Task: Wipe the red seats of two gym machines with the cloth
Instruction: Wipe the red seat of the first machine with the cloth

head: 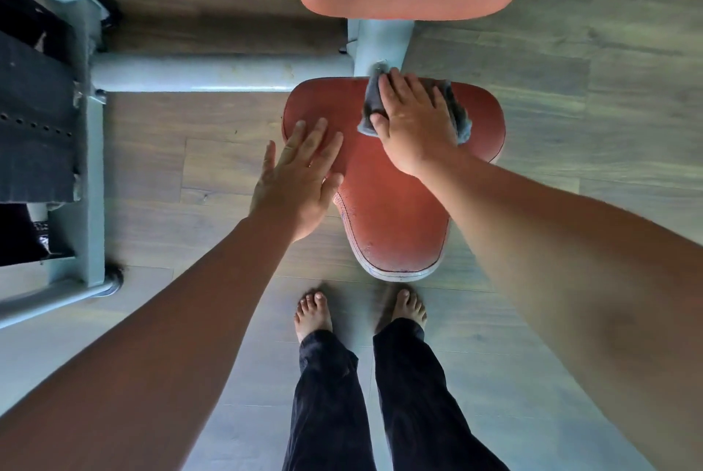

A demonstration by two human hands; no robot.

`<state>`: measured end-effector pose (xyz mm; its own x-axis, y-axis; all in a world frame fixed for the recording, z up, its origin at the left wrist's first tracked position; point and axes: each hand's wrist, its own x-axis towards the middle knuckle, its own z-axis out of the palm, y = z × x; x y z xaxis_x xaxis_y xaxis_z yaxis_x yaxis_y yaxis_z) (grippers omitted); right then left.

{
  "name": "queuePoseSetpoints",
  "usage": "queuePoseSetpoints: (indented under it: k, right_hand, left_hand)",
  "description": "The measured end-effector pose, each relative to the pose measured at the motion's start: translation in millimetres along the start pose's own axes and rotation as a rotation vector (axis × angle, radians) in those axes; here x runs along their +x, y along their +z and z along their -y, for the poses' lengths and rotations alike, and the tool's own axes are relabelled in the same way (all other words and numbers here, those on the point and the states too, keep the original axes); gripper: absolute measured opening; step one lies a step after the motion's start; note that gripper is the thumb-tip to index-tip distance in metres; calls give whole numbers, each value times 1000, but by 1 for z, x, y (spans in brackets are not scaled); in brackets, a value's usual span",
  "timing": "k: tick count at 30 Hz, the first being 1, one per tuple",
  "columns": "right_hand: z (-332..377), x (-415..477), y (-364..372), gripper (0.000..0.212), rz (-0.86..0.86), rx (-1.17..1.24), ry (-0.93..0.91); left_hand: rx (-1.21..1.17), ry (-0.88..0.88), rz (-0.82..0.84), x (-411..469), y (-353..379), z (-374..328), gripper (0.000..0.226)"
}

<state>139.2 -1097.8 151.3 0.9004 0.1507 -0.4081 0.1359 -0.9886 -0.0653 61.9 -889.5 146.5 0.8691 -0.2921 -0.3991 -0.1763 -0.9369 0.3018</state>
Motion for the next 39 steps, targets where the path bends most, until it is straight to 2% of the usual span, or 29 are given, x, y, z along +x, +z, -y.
queuePoseSetpoints:
  k: [3,7,9,14,17,21,24,28,31,35,39]
  right_hand:
    - [9,-20,4,64,-32,2,37]
    - [-11,-97,25,62,-145,25,-110]
    - [-34,-82,22,62,-120,2,-157]
    - [-61,-2,4,63,-51,-30,60]
    - [-49,-32,12,64,-109,22,142]
    - [-49,-88,28,64,-150,65,59]
    - [-78,-55,19,63,-142,46,-36]
    - [-97,6,2,62,-43,47,112]
    - [-74,-16,4,65,-74,54,168]
    - [-41,-82,19,65,-91,68,51]
    - [-54,-55,12,62,-56,22,-88]
  left_hand:
    - [8,-30,-13,1,0,-8,63]
    - [18,-56,-26,7,-1,-18,65]
    - [27,-52,-31,14,-2,-22,65]
    - [31,-6,-45,36,-6,-38,65]
    - [44,37,-56,51,-6,-49,64]
    - [62,58,-46,61,-2,-53,64]
    - [97,48,-51,61,2,-54,63]
    - [115,43,-52,62,4,-54,63]
    - [123,56,-59,62,4,-52,64]
    - [107,58,-41,62,1,-52,64]
    - [91,45,-21,58,-7,-53,65]
